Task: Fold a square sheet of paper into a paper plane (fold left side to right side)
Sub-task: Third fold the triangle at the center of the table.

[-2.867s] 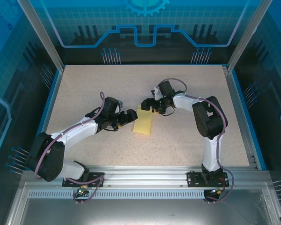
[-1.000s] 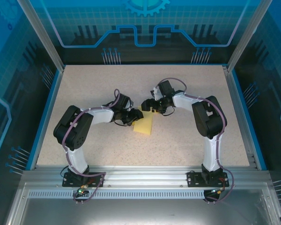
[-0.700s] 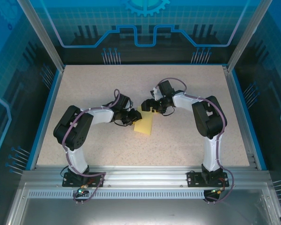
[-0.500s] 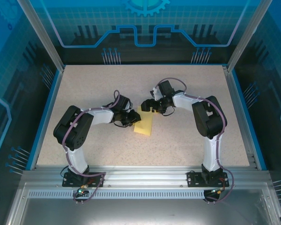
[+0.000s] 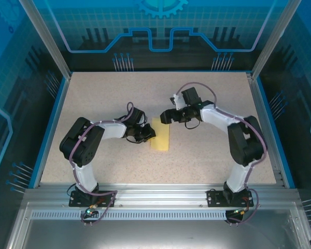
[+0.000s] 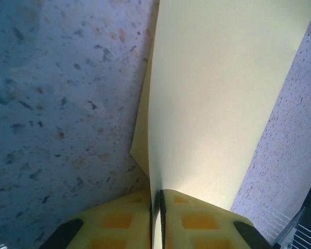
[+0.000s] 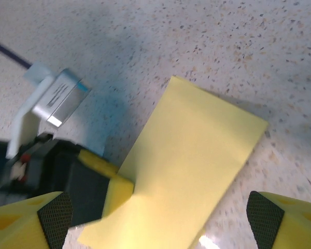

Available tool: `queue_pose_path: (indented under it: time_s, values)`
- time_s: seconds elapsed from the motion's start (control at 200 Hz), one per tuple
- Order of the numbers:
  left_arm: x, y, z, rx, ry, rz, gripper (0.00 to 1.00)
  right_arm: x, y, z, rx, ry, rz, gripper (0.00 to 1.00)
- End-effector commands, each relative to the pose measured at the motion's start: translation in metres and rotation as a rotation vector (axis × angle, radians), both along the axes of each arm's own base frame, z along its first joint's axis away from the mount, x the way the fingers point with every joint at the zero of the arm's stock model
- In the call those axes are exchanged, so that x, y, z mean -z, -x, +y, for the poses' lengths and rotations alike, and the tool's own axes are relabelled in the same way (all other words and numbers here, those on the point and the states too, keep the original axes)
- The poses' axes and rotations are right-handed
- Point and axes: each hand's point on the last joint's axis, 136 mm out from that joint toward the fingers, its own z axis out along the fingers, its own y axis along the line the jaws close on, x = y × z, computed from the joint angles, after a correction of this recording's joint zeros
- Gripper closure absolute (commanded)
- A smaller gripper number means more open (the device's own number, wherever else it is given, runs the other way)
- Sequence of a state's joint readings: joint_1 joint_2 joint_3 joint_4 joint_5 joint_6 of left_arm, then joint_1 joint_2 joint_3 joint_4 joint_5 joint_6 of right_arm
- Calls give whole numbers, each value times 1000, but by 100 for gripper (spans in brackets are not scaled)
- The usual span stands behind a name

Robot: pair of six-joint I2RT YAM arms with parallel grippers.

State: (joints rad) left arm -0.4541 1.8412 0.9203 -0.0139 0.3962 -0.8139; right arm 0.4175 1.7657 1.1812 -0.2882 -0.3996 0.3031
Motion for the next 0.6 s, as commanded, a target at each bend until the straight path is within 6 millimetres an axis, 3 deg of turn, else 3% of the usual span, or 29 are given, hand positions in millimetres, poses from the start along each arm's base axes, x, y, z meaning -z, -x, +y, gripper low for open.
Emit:
queue_pose_path:
  time_s: [0.0, 0.135, 0.155, 0.31, 0.435, 0.595]
  values:
    - [-5, 1, -4, 7, 3, 5, 86, -11, 26, -11, -61, 30, -100, 11]
    - [-8, 4, -8, 4, 7, 33, 88, -14, 69, -3, -157, 79, -237, 15]
    - [-9, 4, -8, 2, 8, 35, 89, -5, 81, -4, -171, 100, -241, 15]
    - [-15, 5, -12, -5, 30, 47, 91, 11, 124, 10, -266, 167, -425, 16]
    - [-21, 5, -16, 2, 41, 52, 92, 19, 139, 25, -338, 258, -535, 17]
    - [-25, 5, -18, 5, 46, 51, 92, 32, 137, 44, -412, 377, -615, 21]
